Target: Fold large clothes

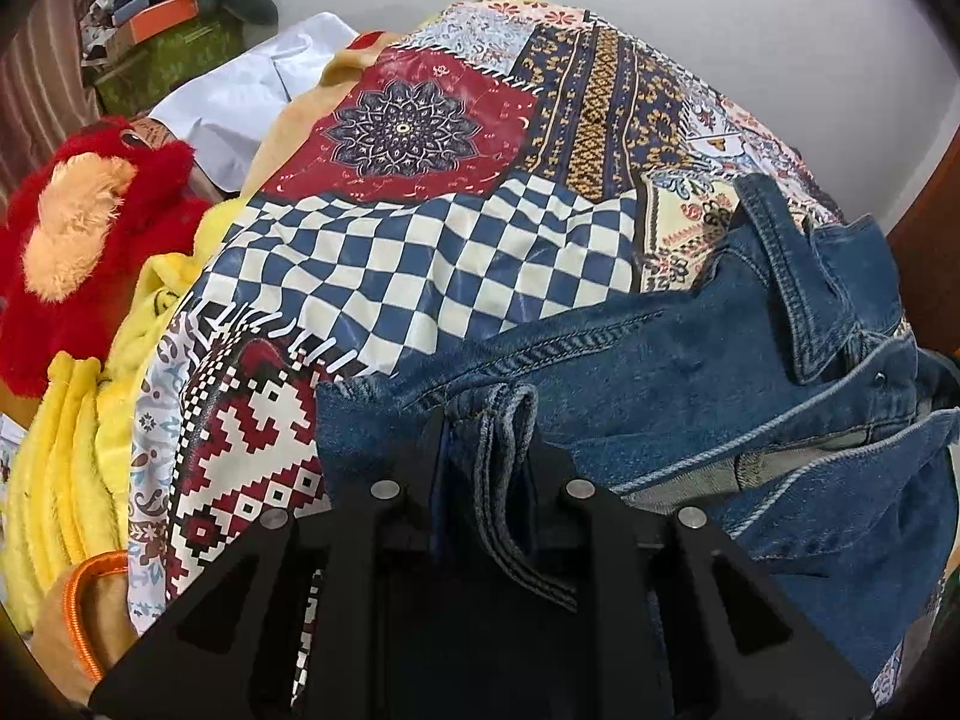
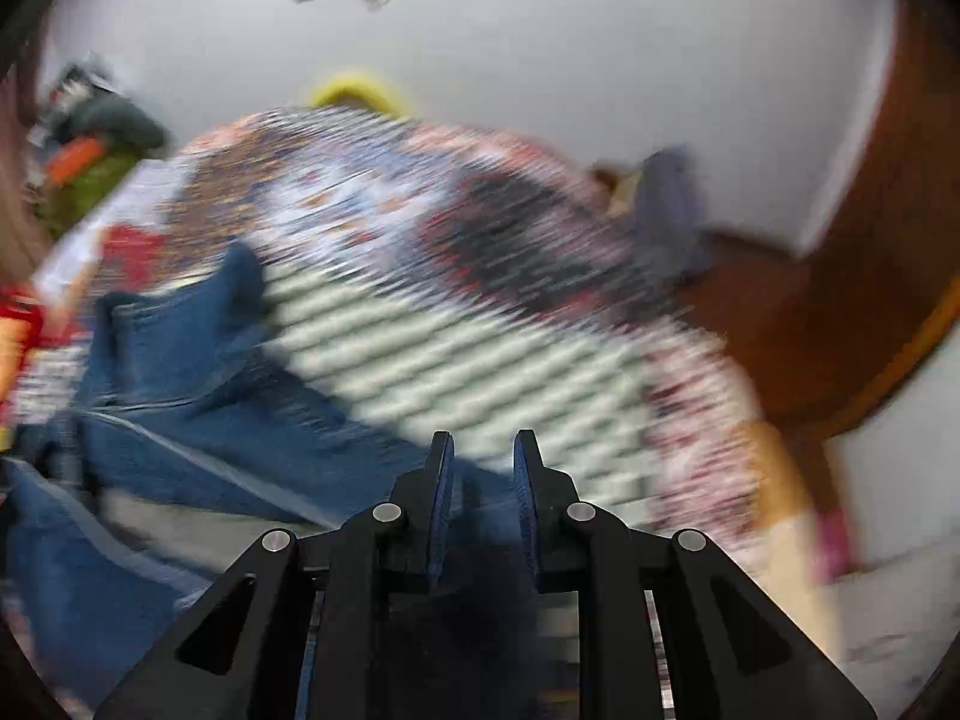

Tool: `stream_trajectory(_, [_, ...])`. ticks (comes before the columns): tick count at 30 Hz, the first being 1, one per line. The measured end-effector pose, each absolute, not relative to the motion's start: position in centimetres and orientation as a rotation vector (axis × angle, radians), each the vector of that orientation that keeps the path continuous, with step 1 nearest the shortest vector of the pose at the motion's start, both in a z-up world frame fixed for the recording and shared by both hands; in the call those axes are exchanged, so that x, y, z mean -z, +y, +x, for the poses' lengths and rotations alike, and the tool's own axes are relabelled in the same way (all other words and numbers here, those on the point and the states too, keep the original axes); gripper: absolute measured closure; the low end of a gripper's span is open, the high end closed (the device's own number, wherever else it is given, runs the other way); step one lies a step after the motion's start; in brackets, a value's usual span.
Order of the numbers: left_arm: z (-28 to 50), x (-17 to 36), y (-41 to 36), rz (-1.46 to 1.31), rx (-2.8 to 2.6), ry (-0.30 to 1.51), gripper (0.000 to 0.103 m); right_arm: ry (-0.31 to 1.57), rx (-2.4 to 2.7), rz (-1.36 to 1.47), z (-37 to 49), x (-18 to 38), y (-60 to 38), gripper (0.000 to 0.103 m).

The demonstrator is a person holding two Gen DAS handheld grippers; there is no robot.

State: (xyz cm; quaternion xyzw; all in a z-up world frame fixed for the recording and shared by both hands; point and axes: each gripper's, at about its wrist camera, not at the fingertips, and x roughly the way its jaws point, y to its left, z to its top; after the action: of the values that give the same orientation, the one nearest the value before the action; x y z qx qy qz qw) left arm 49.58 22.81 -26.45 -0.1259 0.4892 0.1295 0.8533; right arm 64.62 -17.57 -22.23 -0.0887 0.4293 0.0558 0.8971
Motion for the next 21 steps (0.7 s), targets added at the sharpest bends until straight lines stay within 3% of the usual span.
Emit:
stream_trajectory(2, [49.4,25.8,22.5,-0.231,-0.283,1.037,0.075,0.889,-0.127,-0.204,64.3,21.3,-18.5,0.088])
stream_trajectory(7, [48.4,22.1,22.1,-0.137,-0.338,0.991,0.038,0.883,-0.197,-0.195,61.7,18.9,-20.3,0.088])
stream_trajectory(11, [46.4,18.5,21.6,-0.113,-0.302,0.936,0.024,0.899,-0.269,-0.201,59.4,18.1,-19.3,0.088])
stream_trajectory(13, [45.7,17.6,21.0,-0.071,-0.288,0.934,0.012,0.904,-0.298,-0.221,58.4,18.1,-18.1,0.088])
stream_trajectory(21, [44.2,21.4,16.6,0.151,-0.207,1.059,0.007,0.942,-0.399,-0.332,55.7,19.7,-13.1,0.088])
